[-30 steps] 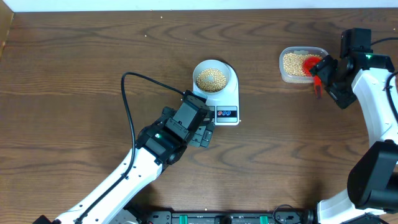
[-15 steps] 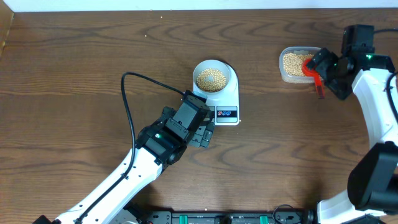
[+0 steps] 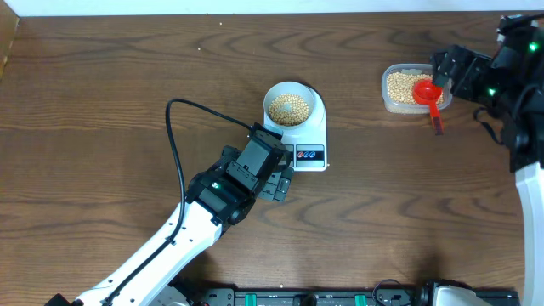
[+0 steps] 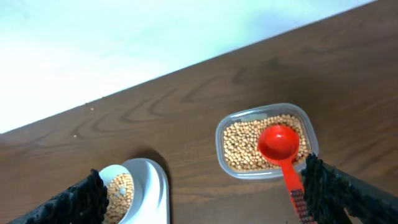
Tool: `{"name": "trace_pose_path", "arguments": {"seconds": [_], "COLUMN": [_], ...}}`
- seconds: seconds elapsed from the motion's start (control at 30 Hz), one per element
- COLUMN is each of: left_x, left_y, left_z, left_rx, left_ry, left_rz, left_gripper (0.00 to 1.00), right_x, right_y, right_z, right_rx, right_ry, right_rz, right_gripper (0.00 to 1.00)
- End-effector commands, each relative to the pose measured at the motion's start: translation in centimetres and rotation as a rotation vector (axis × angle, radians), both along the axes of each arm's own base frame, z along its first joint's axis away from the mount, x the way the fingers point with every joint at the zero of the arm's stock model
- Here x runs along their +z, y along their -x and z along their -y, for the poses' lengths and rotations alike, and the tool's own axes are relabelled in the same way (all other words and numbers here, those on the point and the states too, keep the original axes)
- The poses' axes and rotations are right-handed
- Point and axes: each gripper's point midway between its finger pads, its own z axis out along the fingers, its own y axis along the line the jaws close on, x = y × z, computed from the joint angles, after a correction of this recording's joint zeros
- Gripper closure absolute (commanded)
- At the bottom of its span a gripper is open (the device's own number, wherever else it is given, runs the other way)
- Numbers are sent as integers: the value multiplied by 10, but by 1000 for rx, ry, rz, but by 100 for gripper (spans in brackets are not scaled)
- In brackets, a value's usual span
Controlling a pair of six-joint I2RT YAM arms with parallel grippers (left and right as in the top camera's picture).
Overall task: Scoop item into bowl and weigh 50g on scale
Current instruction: 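Open the right gripper to release the scoop in the tub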
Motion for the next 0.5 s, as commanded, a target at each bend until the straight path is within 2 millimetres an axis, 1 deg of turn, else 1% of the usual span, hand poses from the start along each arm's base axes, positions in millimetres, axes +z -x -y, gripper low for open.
{"name": "trace_pose_path", "arguments": {"seconds": [0.0, 0.17, 0.33, 0.4, 0.47], "left_x": [1, 1, 1, 1, 1], "left_y": [-1, -1, -1, -1, -1], "left_z": [-1, -1, -1, -1, -1], "left_rx": [9, 9, 9, 9, 9], "left_ry": [-1, -1, -1, -1, -1], "left_rz": [6, 6, 6, 6, 6], "left_gripper": [2, 2, 2, 2, 2], "right_x": [5, -7, -5, -2, 5], "right_y": [8, 16, 17, 18, 19], "right_z": [-2, -4, -6, -6, -7], "right_rx": [31, 17, 28, 59, 114], "right_ry": [20, -12, -19, 26, 114], "right_rz": [6, -55, -49, -31, 10], "right_gripper": [1, 1, 1, 1, 1]}}
